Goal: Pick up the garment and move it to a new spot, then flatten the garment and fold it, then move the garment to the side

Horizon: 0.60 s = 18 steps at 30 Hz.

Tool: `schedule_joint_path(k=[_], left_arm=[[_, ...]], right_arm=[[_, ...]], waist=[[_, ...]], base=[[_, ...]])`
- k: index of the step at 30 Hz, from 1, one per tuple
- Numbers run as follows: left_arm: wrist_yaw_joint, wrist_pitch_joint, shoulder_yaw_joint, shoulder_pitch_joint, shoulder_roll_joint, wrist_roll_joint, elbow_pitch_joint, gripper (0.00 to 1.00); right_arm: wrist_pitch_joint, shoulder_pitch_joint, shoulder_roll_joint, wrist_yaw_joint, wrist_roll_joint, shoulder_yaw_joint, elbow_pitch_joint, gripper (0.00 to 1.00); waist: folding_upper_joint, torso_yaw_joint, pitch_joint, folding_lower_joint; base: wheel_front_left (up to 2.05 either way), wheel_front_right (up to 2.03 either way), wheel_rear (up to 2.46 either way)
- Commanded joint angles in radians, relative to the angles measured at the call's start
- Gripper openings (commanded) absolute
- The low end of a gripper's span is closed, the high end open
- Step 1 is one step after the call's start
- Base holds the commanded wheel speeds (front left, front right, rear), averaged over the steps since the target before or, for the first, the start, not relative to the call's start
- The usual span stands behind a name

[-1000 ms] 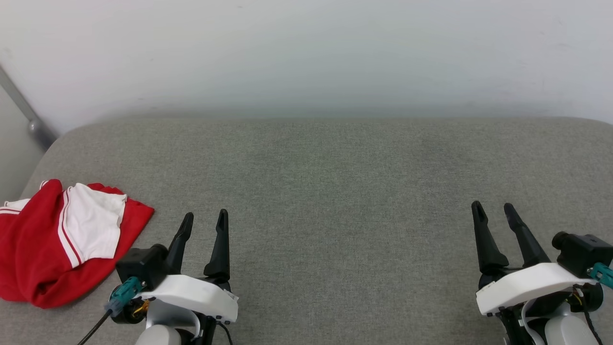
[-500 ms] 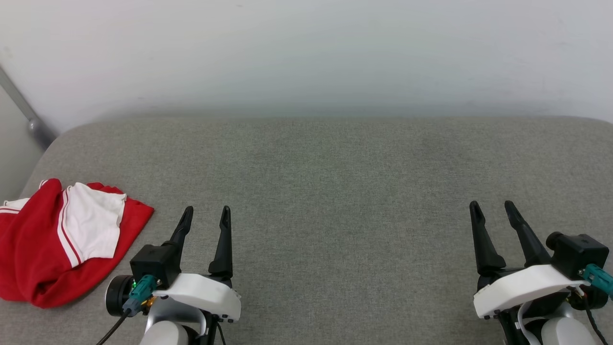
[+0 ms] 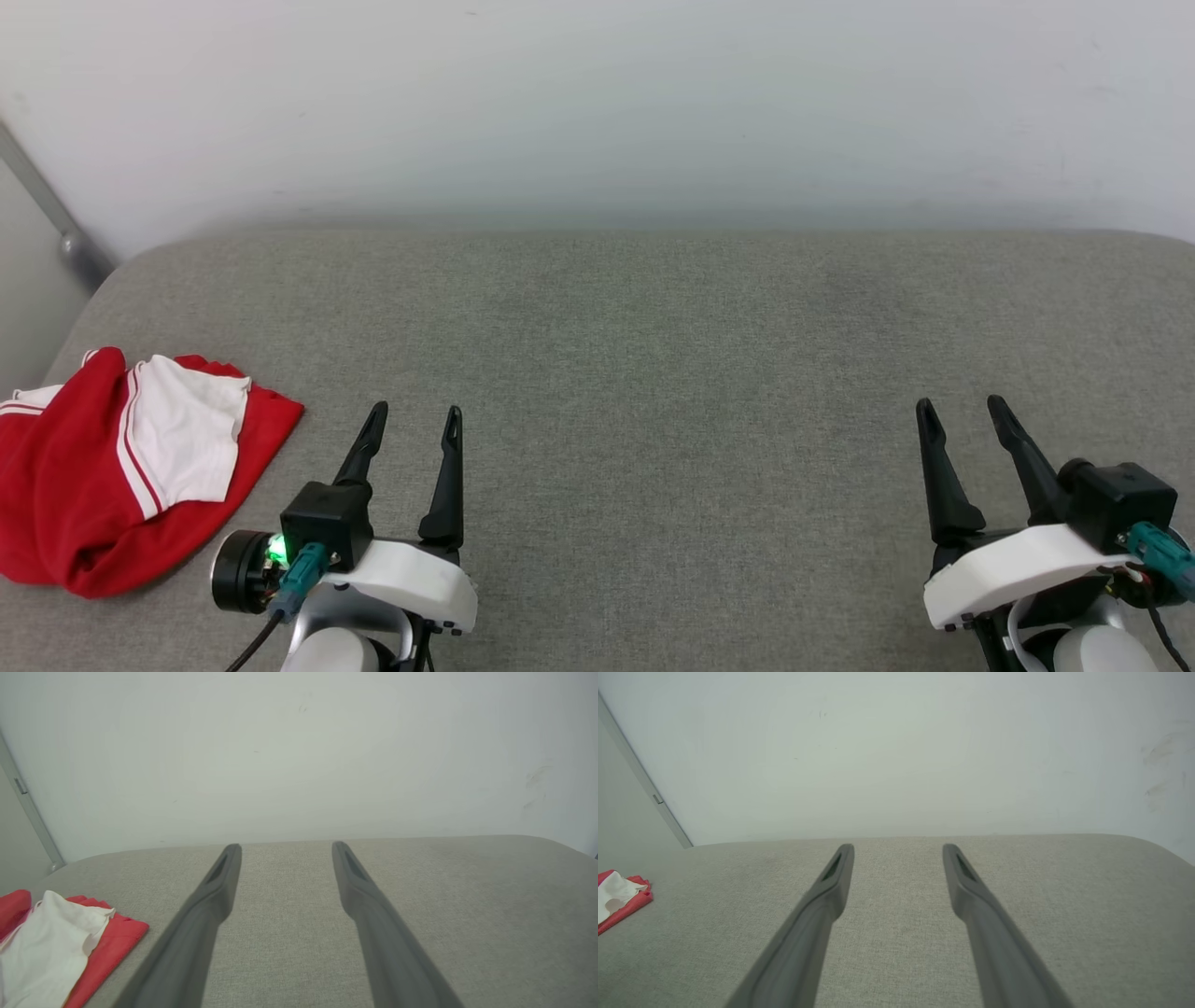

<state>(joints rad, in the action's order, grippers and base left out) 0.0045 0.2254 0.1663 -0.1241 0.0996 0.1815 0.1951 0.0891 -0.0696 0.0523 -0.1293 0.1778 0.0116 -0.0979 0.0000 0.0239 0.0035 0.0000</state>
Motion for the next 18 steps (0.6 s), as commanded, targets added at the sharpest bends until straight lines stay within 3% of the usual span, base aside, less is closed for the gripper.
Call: schedule_joint_path(k=[1, 18], left_arm=[[0.005, 0.009, 0.003, -0.016, 0.002, -0.021, -0.002, 1.0], [-0.003, 0.04, -0.008, -0.015, -0.015, -0.103, -0.001, 1.0]], right_arm=[[0.007, 0.012, -0.002, -0.002, -0.023, 0.002, 0.009, 1.0], [0.021, 0.024, -0.003, -0.001, -0.097, 0.005, 0.01, 1.0]], waist=[[0.0, 0.0, 0.0, 0.0], [0.0, 0.006, 0.002, 0.0]], base=[[0.0, 0.0, 0.0], [0.0, 0.0, 0.0]])
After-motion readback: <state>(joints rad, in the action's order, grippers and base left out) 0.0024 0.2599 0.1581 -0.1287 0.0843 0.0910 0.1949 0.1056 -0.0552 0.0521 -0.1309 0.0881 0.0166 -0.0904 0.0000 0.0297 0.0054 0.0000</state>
